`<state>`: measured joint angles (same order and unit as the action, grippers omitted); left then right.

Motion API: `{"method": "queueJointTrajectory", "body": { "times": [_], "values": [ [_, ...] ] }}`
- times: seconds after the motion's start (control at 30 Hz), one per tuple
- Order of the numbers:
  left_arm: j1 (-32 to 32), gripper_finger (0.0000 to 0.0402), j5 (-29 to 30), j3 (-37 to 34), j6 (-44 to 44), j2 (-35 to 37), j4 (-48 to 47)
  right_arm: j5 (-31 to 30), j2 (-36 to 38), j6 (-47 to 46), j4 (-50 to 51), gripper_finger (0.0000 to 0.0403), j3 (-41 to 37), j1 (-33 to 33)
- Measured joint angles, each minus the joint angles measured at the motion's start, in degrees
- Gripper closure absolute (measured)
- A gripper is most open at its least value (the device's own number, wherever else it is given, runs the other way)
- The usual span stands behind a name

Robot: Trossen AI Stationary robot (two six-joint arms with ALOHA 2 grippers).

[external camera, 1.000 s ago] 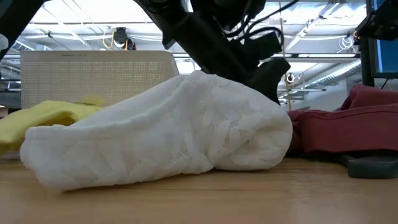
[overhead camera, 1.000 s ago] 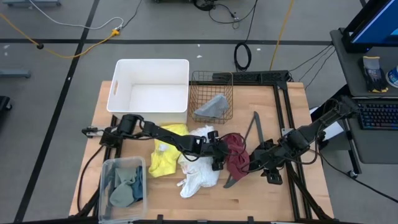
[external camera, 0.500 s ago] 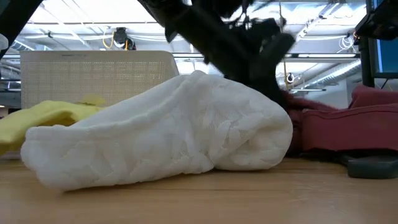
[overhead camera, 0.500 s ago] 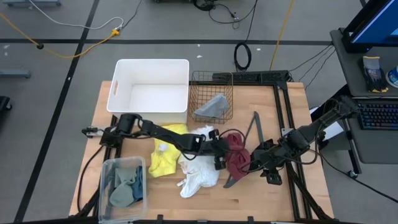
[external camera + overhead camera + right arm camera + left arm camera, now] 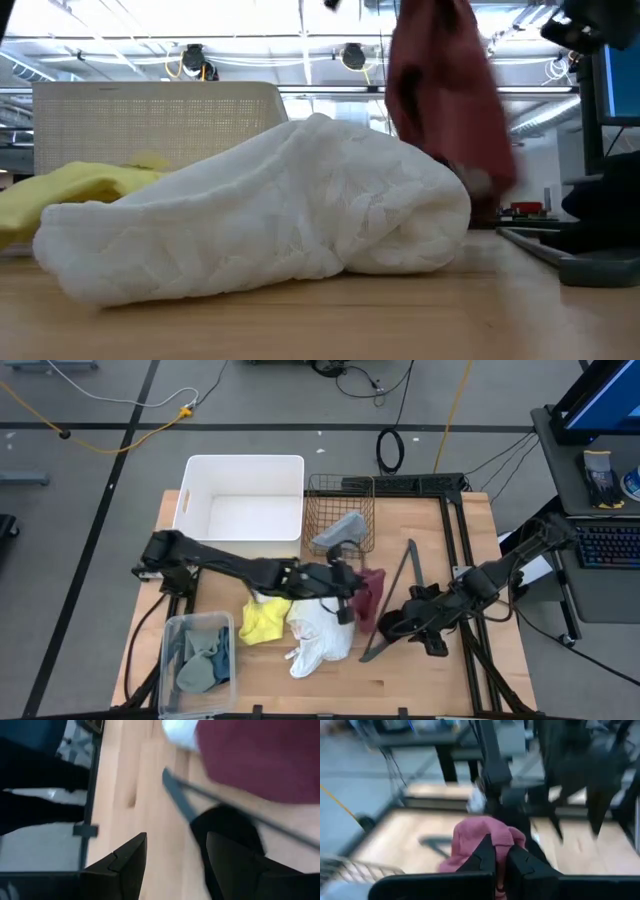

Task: Pick & Place Cloths
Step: Put the pink boxer into the gold wire basket

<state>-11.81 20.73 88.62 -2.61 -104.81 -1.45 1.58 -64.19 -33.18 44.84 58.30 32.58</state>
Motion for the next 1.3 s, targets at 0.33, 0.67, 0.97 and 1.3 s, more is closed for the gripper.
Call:
{"method": "queueJointTrajectory", "body": {
  "times": [0.33,0.67,0.97,1.3],
  "values": [
    [-2.2,0.0401,9.0,0.0,8.7,10.9,2.2,-15.0,3.4,13.6,-15.4,0.0204,0.0,-0.9],
    [-3.0,0.0401,1.2,0.0,17.4,15.6,6.9,-22.4,5.4,44.5,-45.7,0.0204,0.0,-3.2],
    [-3.0,0.0401,-7.5,0.0,17.8,17.3,6.8,-22.4,5.3,51.0,-52.2,0.0171,0.0,-5.0],
    [-2.5,0.0401,-14.3,0.0,16.4,17.6,8.2,-16.5,2.0,52.0,-56.6,0.0115,0.0,-8.4]
  ]
}}
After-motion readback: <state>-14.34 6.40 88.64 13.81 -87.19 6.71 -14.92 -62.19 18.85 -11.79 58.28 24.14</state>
